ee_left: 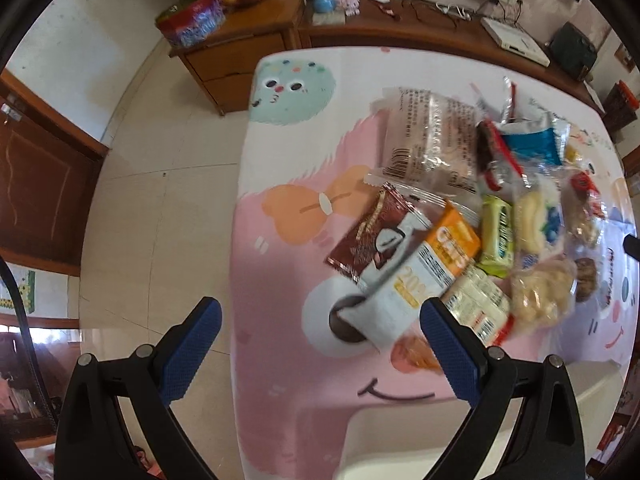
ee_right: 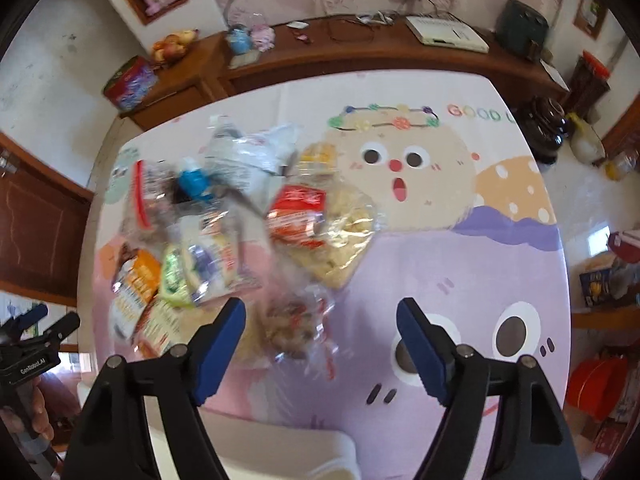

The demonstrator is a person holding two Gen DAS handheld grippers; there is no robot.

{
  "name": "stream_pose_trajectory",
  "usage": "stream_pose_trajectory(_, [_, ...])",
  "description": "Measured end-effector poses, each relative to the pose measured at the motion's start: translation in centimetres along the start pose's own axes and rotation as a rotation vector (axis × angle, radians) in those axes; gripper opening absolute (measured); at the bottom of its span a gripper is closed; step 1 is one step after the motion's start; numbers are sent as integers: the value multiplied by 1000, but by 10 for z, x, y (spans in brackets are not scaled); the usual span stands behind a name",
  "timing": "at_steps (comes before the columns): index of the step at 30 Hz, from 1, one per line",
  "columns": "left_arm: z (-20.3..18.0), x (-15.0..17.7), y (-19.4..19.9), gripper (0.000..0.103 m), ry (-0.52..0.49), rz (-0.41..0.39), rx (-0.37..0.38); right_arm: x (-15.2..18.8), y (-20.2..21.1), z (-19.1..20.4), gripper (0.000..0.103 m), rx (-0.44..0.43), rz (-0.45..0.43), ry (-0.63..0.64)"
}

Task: Organize snacks
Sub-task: 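Grasp the brown chocolate packet with the left tool while the right grasps a red-labelled bread bag, then carry the chocolate packet with the left tool while the right carries the bread bag into the tray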

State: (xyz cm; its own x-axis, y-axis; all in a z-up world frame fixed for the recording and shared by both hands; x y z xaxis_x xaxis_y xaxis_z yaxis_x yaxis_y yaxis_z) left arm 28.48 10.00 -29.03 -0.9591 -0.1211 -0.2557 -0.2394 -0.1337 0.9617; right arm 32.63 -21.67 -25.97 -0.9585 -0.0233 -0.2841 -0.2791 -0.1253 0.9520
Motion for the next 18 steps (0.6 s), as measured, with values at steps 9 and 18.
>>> stream_pose_trajectory(9, [-12, -26, -48, 99, -70, 68, -20, -23, -34, -11, 78, -30, 49, -47])
stream_pose_trajectory(18, [-21, -26, -83, 98, -96, 132, -18, -55, -42, 3, 78, -35, -19, -88])
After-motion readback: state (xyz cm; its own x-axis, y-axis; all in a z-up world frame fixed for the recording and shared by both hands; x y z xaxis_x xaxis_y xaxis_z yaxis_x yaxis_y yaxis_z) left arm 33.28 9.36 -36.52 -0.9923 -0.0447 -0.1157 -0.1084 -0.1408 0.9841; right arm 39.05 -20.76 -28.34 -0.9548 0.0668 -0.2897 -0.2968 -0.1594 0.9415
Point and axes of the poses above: each gripper's, at about its wrist camera, not at the fingertips, and y roughly against the way its jaws point, z to its left, x to its underside, the point moved 9 cm from there along -y, roughly the way its jaws point, and after that the axes turned 2 degrees about -z, right-handed, at the moved point
